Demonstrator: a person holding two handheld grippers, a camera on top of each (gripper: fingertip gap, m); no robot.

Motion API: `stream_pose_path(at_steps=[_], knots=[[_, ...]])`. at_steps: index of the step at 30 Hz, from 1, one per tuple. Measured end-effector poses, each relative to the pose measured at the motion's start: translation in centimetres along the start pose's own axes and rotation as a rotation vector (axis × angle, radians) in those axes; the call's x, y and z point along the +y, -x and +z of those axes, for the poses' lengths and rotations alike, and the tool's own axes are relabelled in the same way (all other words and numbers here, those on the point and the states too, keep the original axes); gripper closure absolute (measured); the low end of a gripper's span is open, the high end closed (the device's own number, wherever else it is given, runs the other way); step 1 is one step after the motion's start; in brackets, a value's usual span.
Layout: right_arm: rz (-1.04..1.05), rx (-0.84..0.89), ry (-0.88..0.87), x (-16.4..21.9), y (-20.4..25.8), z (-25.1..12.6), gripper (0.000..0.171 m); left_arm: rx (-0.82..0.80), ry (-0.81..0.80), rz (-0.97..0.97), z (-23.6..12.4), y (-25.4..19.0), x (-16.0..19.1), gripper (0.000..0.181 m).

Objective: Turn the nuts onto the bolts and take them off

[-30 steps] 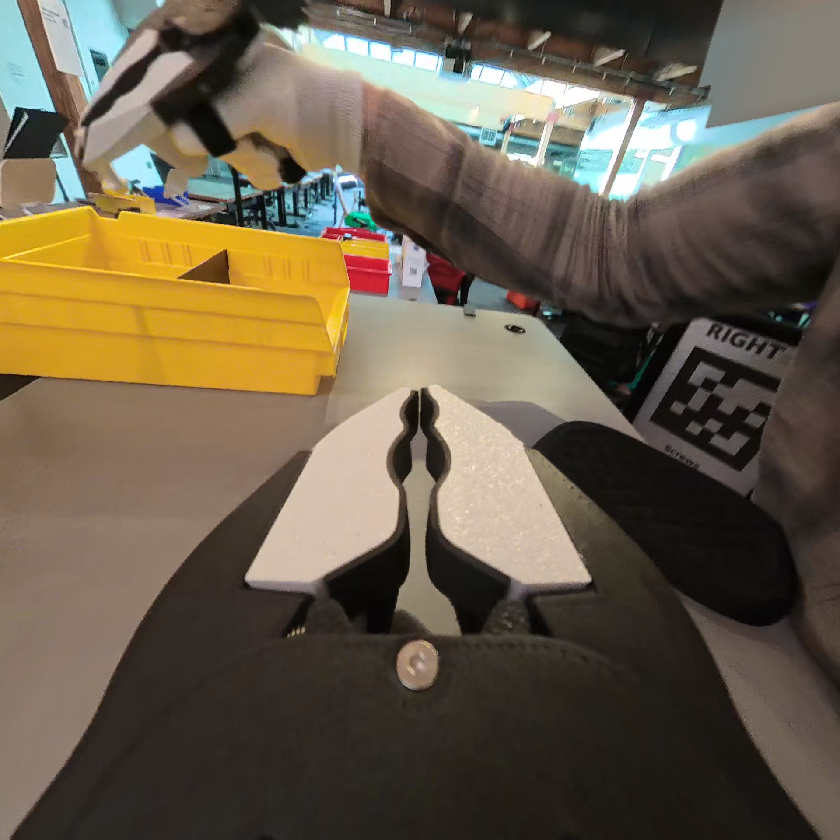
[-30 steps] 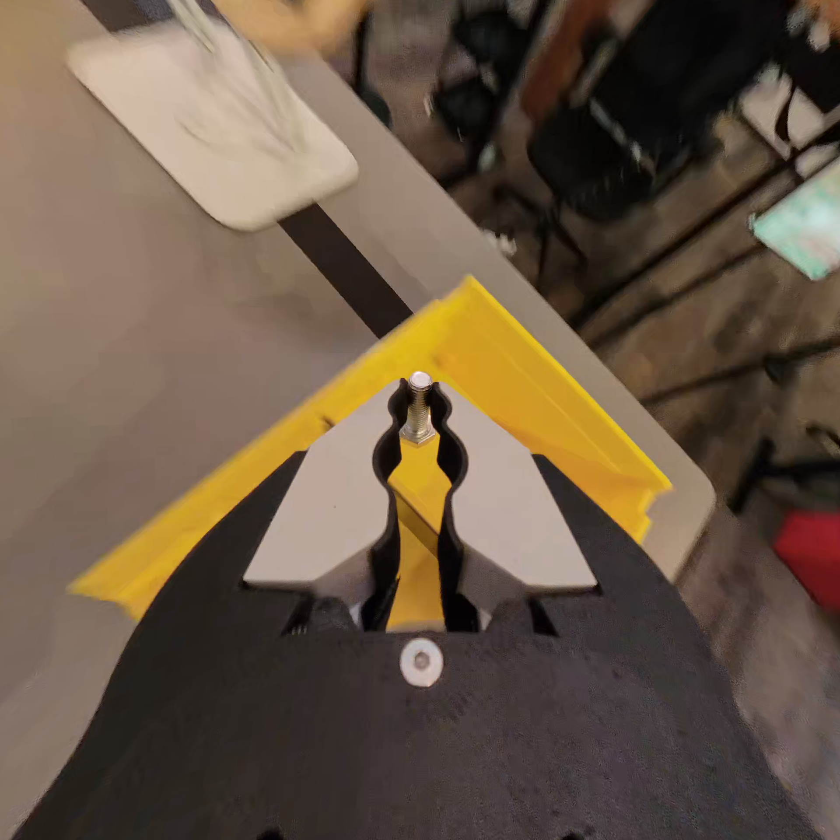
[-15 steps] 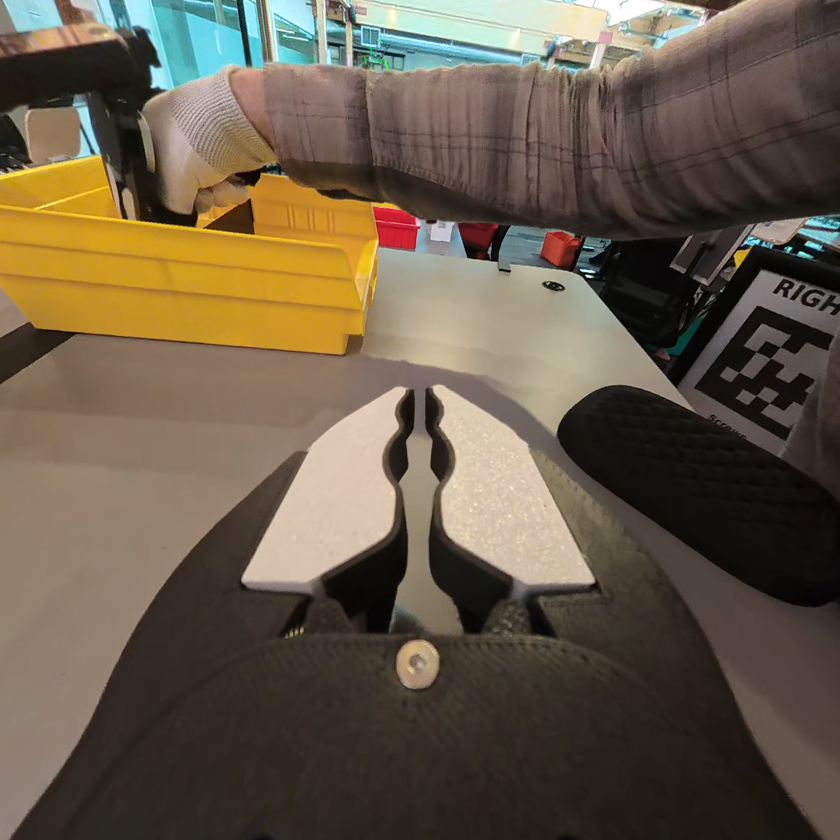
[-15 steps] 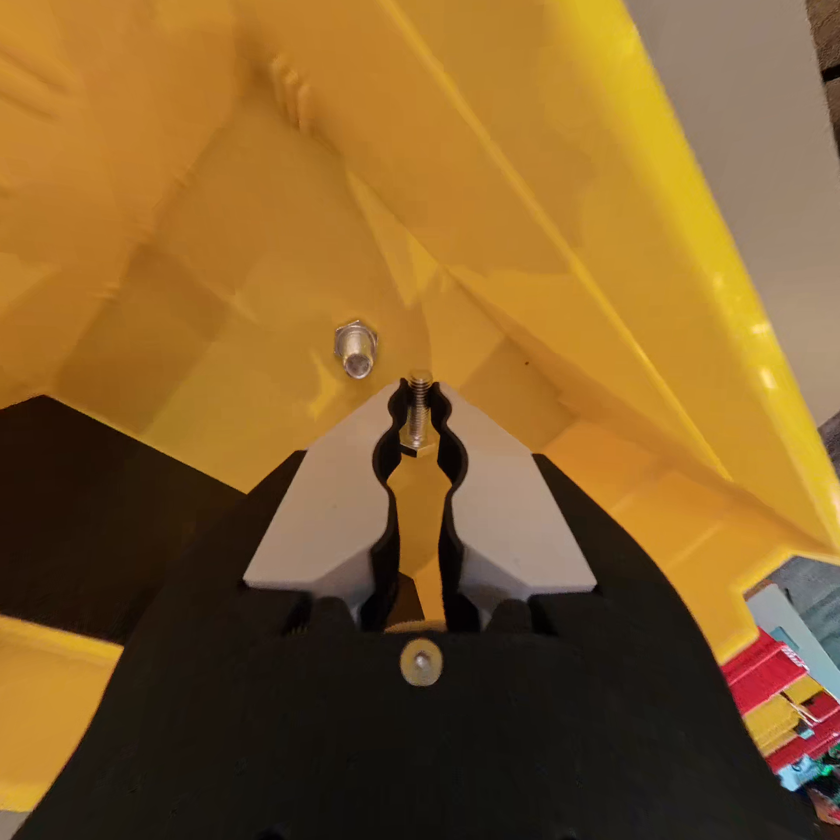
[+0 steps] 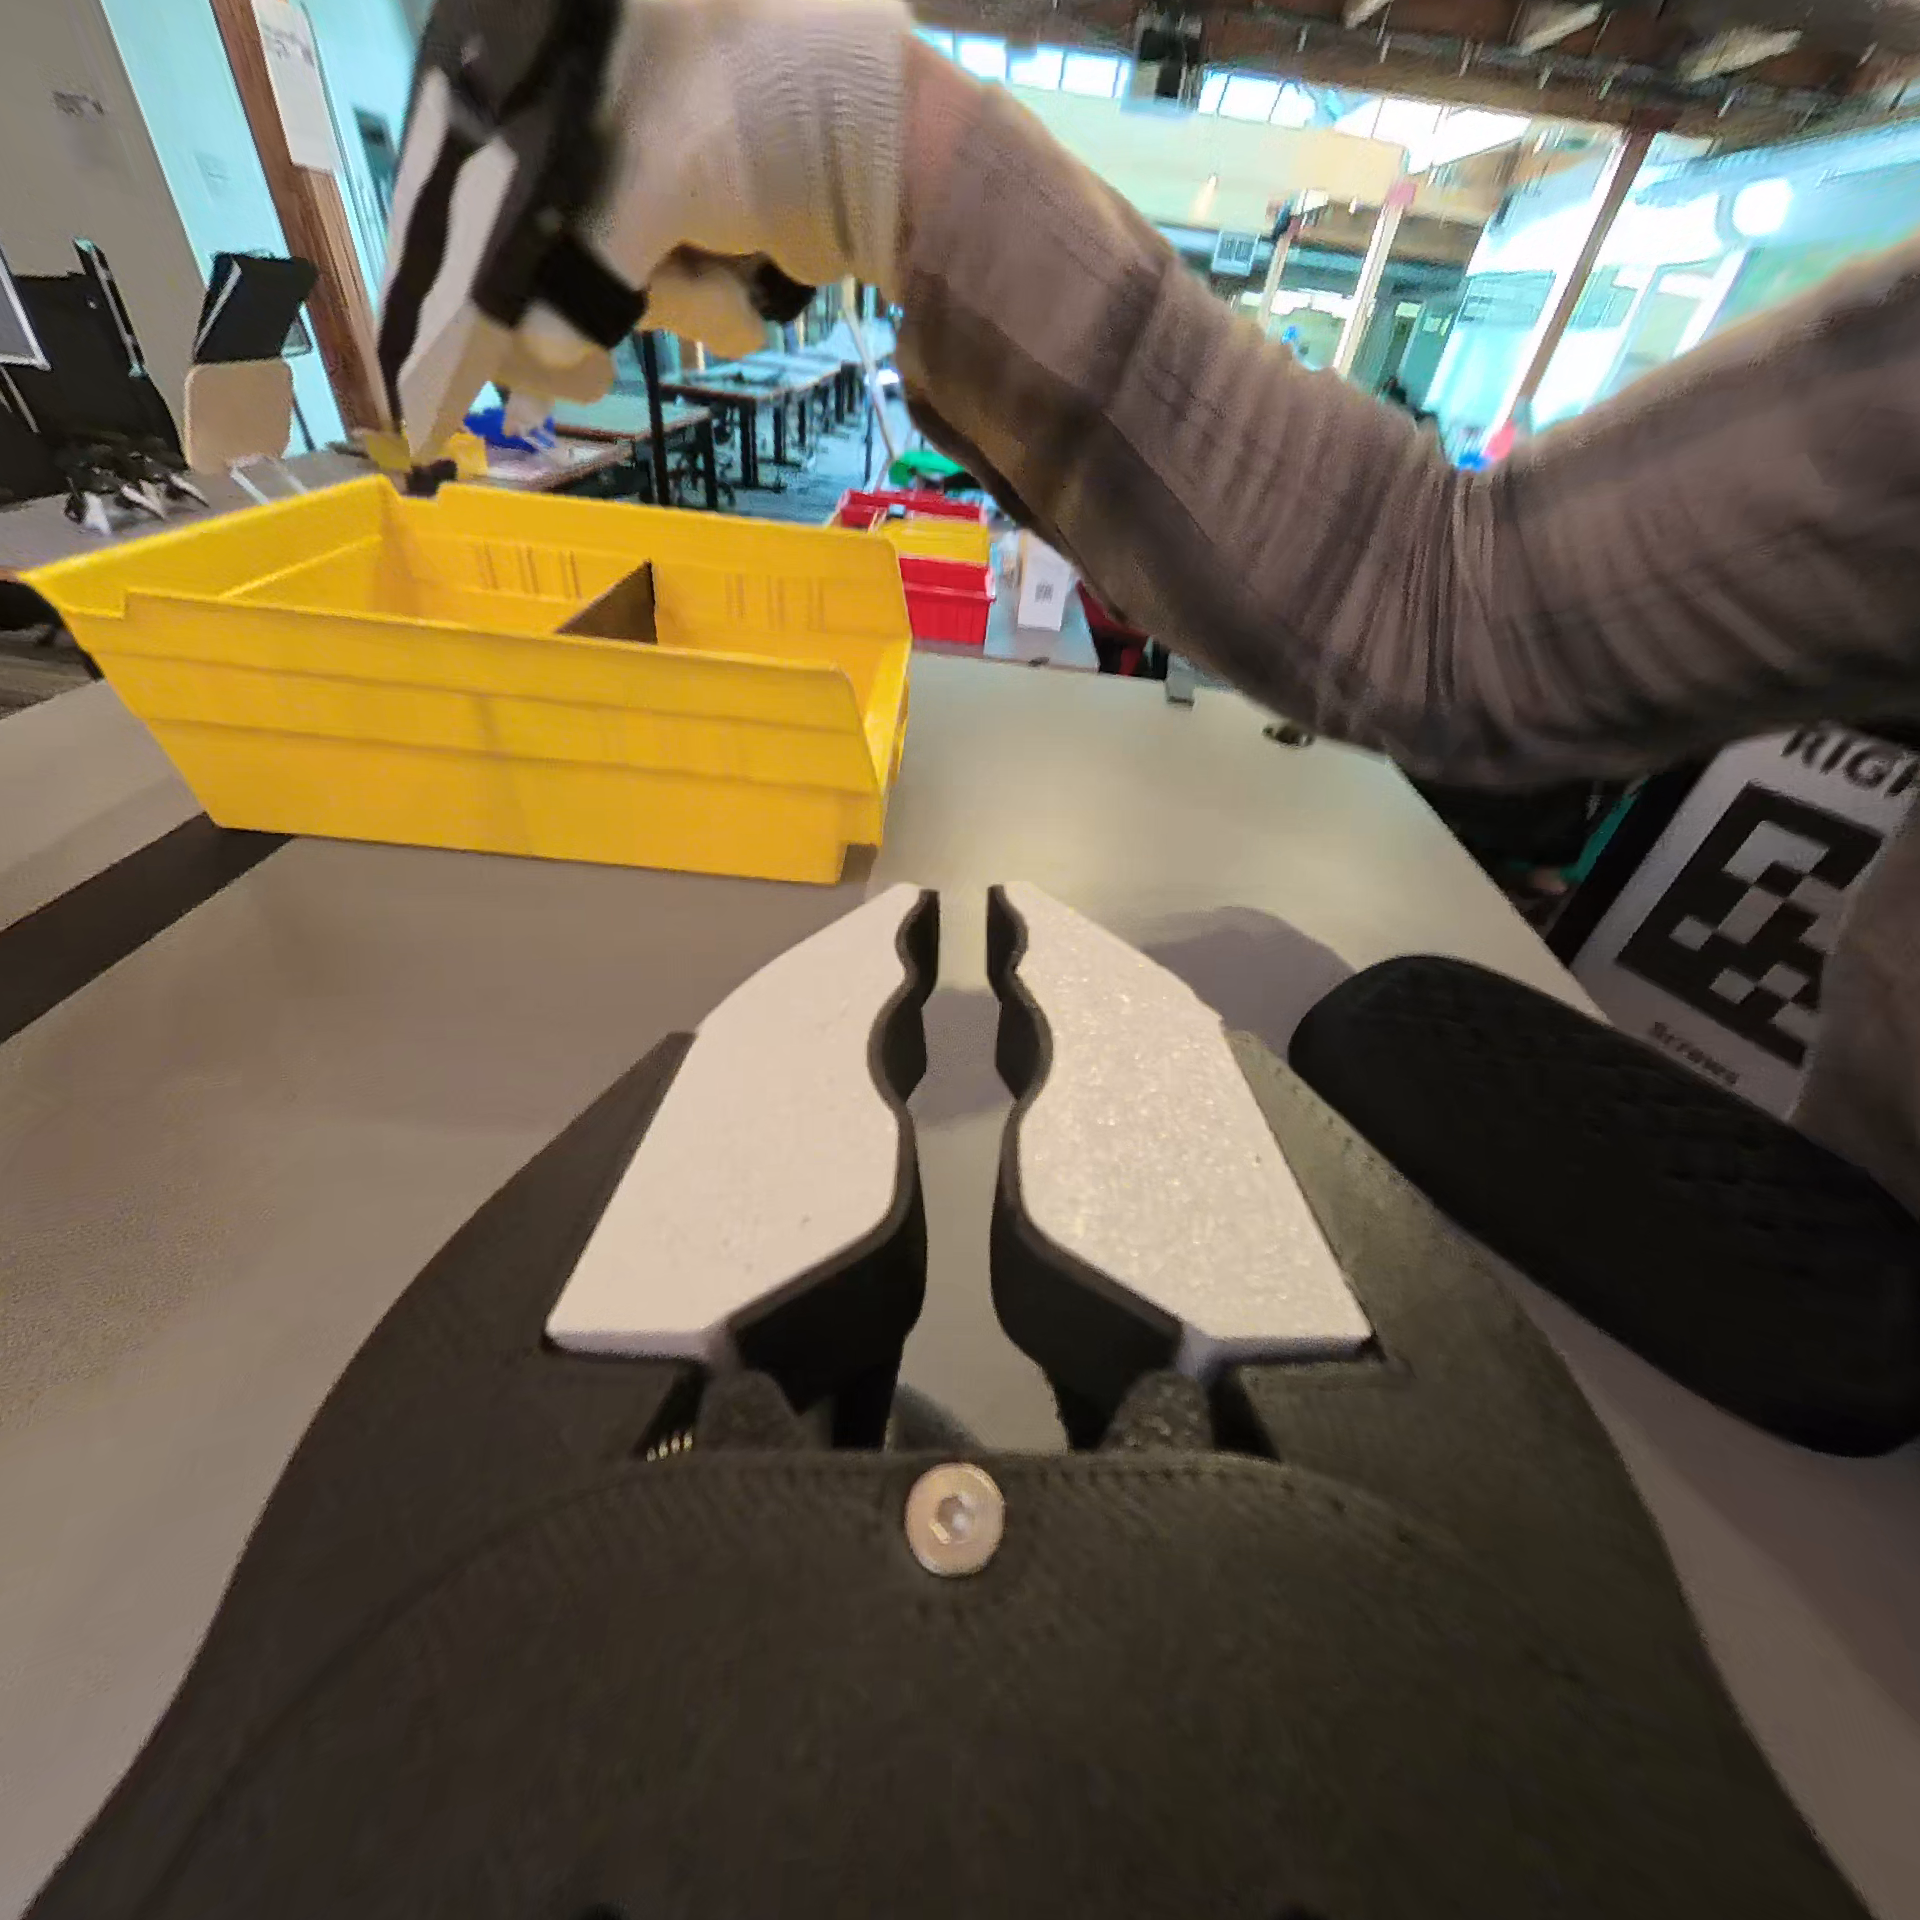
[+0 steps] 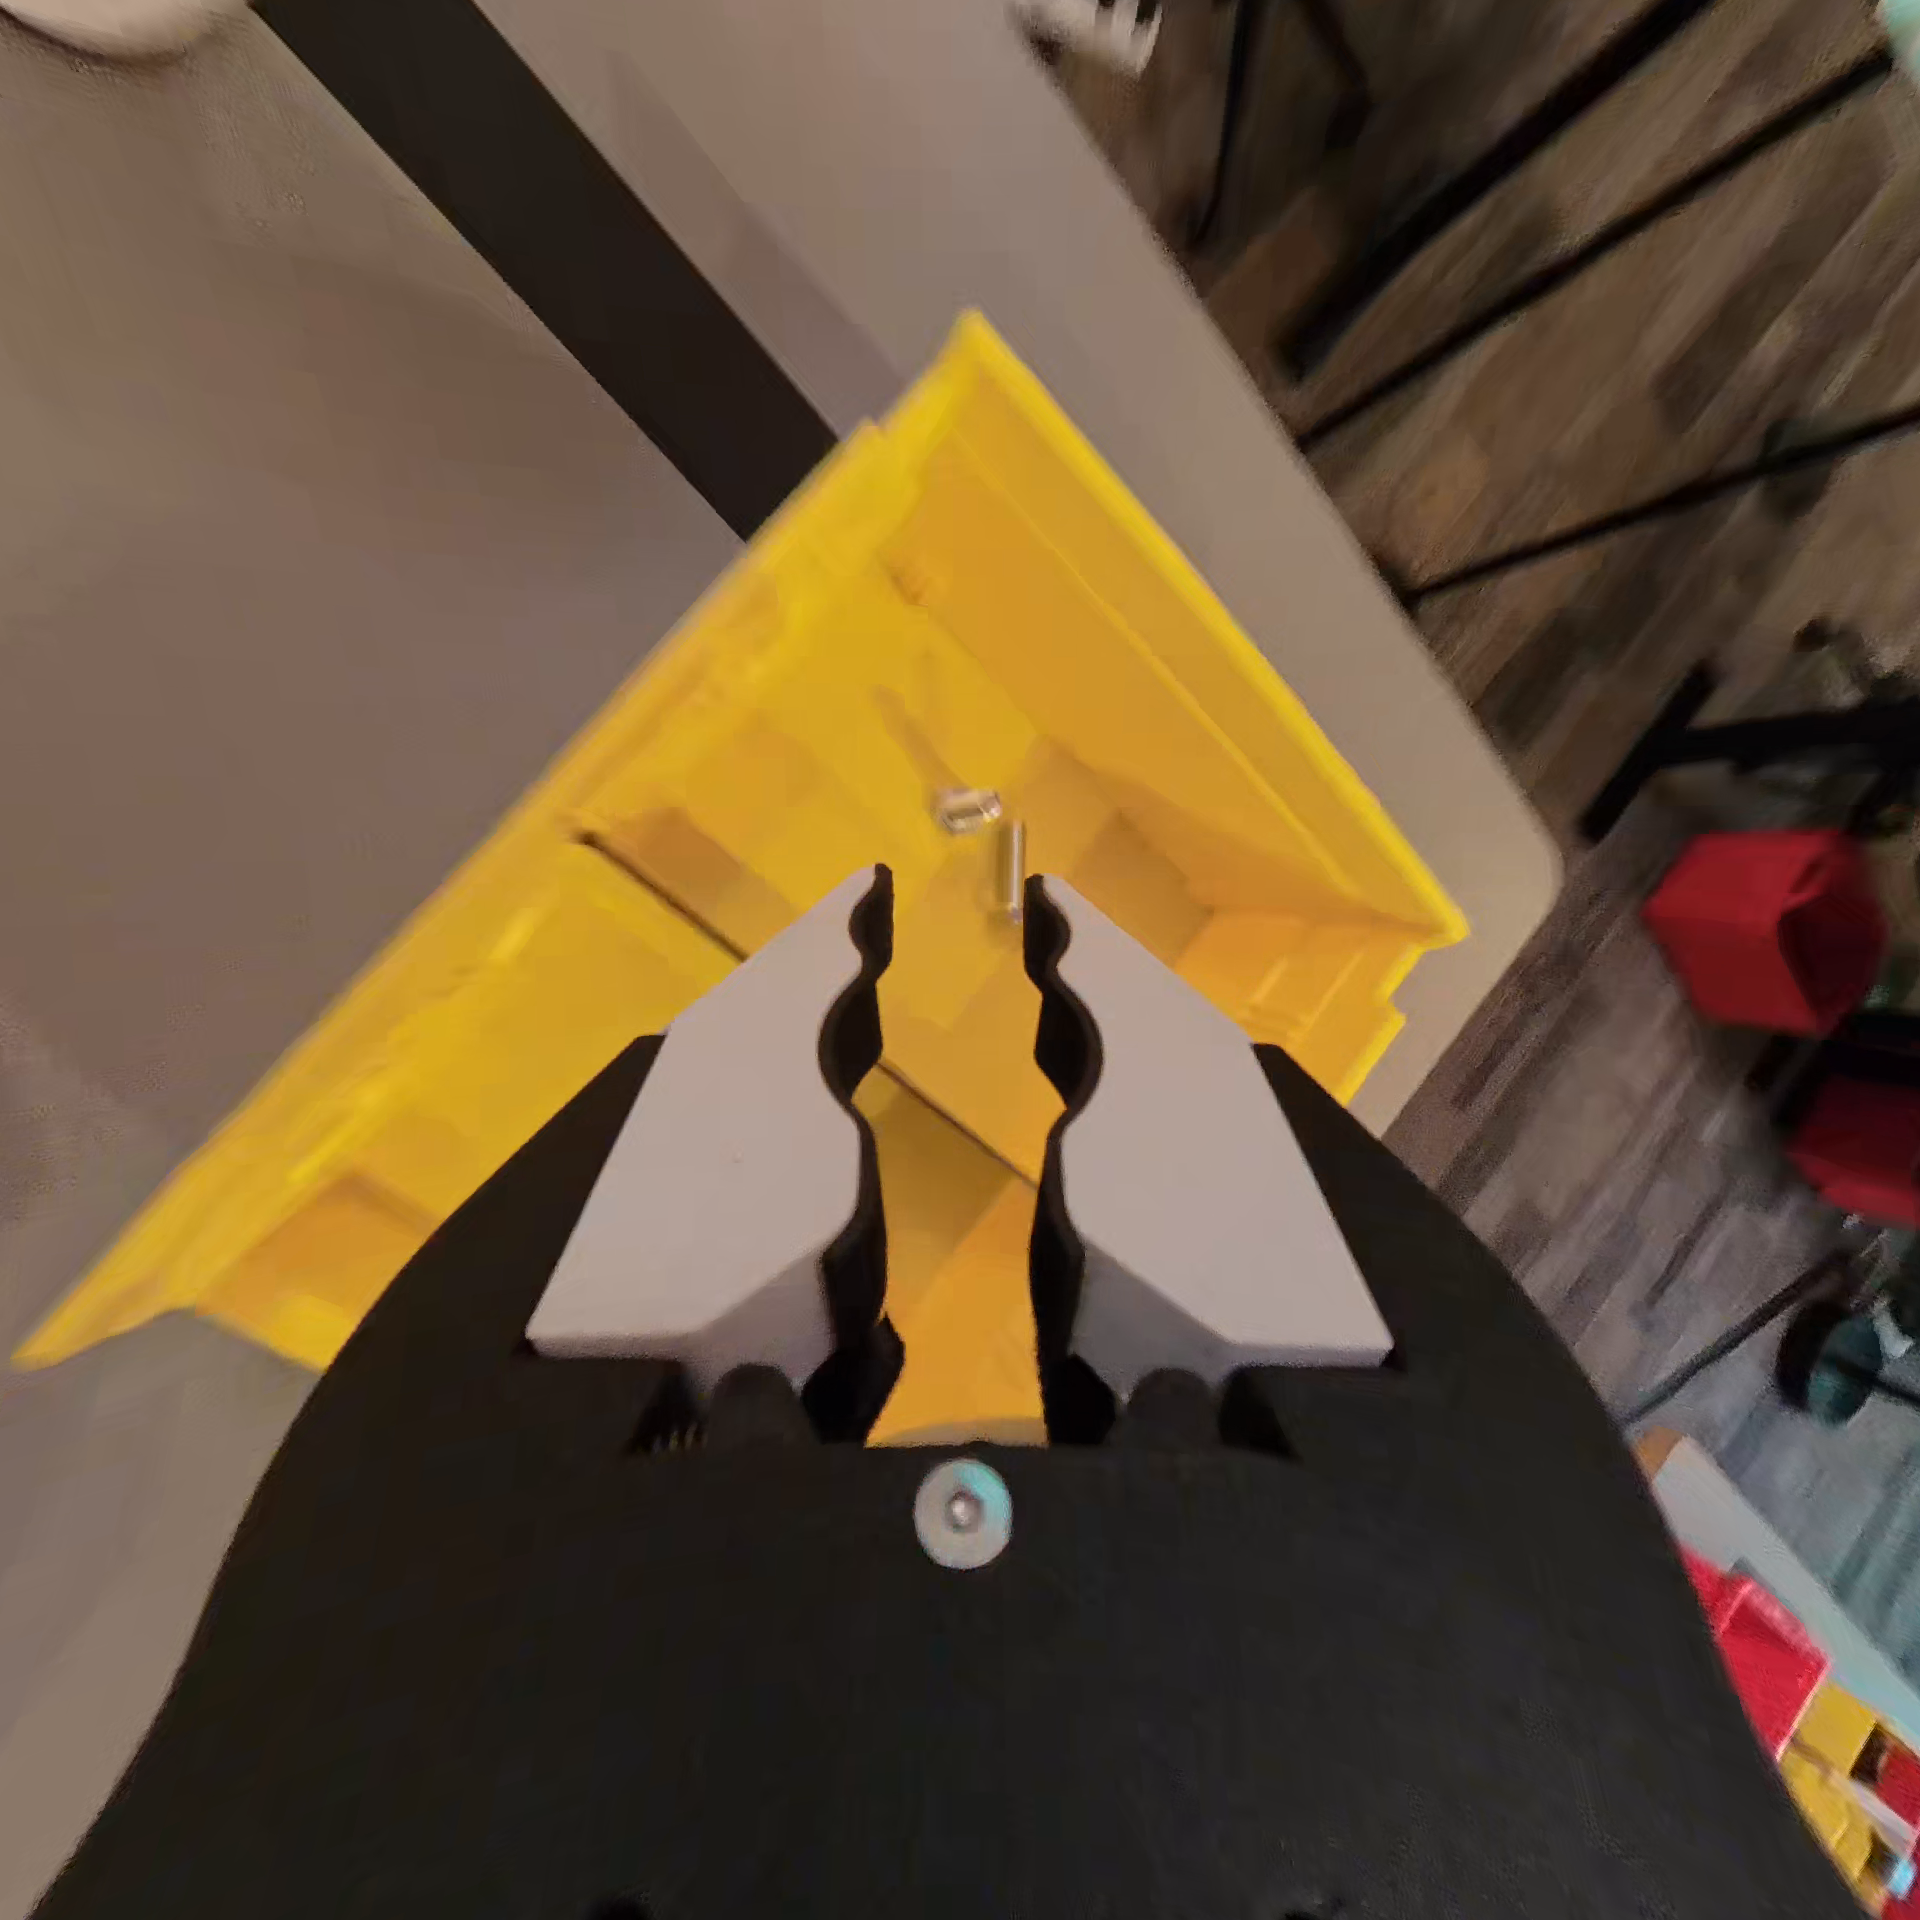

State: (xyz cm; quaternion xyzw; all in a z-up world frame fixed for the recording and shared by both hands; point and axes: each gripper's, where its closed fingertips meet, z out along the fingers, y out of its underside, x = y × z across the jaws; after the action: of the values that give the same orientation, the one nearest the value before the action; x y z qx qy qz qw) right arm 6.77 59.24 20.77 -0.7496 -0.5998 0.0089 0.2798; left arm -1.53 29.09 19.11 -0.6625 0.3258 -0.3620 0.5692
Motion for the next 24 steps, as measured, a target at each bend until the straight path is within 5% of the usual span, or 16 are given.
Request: stream_pose_path(at_steps=[5, 10, 18, 24], knots=[[-0.139, -0.018, -0.387, -8.9, 9.4, -10.4, 0.15, -0.039, -0.053, 0.03, -1.8, 1.0, -3.0, 0.168], [-0.217, -0.138, -0.682, -15.4, 18.4, -15.8, 0.149, -0.152, -0.105, 0.117, -5.1, 2.3, -6.8, 0.164], [-0.199, -0.178, -0.833, -17.6, 21.4, -17.0, 0.149, -0.433, -0.1, 0.268, -13.3, 4.9, -13.1, 0.155], [-0.192, -0.15, -0.817, -17.2, 20.7, -16.2, 0.149, -0.89, 0.111, 0.297, -25.6, 10.0, -14.1, 0.165]])
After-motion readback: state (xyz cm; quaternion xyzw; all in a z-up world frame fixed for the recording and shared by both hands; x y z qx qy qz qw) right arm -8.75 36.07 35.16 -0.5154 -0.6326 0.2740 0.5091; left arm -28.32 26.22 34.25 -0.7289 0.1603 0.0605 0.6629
